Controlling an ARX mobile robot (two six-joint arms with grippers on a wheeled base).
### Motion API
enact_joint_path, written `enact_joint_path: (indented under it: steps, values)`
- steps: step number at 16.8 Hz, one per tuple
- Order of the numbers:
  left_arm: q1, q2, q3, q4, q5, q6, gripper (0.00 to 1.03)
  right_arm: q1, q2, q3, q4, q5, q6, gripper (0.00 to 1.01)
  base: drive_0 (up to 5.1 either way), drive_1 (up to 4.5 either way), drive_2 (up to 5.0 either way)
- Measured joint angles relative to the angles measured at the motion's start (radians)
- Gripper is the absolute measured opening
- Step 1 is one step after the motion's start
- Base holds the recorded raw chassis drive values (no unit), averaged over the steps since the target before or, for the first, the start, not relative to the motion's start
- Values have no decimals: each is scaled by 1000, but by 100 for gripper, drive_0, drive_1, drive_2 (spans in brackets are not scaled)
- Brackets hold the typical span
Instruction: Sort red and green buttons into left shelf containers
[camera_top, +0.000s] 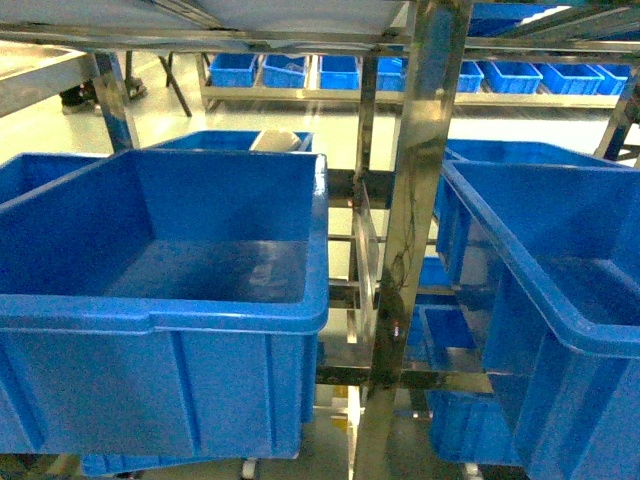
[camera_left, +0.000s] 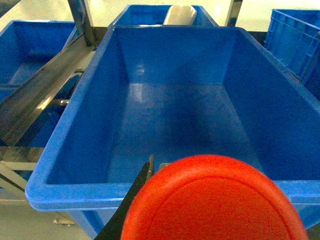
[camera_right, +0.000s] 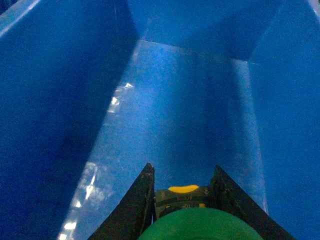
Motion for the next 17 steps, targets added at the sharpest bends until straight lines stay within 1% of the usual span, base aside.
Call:
enact_joint_path:
  steps: [4, 7, 10, 12, 14, 15, 16, 17]
  values:
    - [0, 0, 0, 0, 0, 0, 26, 1, 70, 64, -45, 4, -4, 29, 0, 0, 0]
    - [0, 0, 0, 0, -2, 0, 26, 1, 119, 117, -106, 3, -5, 29, 0, 0, 0]
    - [0, 0, 0, 0, -1, 0, 26, 2, 182, 200, -182, 13, 1, 29, 0, 0, 0]
    - [0, 0, 0, 0, -1, 0, 26, 19, 254, 328, -286, 22, 7, 29, 0, 0, 0]
    - [0, 0, 0, 0, -1, 0, 26, 35, 311, 449, -390, 26, 5, 29, 0, 0, 0]
    - [0, 0, 0, 0, -1, 0, 26, 43, 323, 467, -393, 38, -3, 33, 0, 0, 0]
    - [0, 0, 0, 0, -1, 0, 26, 49, 330, 480, -423, 36, -2, 44, 0, 0, 0]
    - [0, 0, 0, 0, -1, 0, 26, 48, 338, 476, -415, 37, -2, 58, 0, 0, 0]
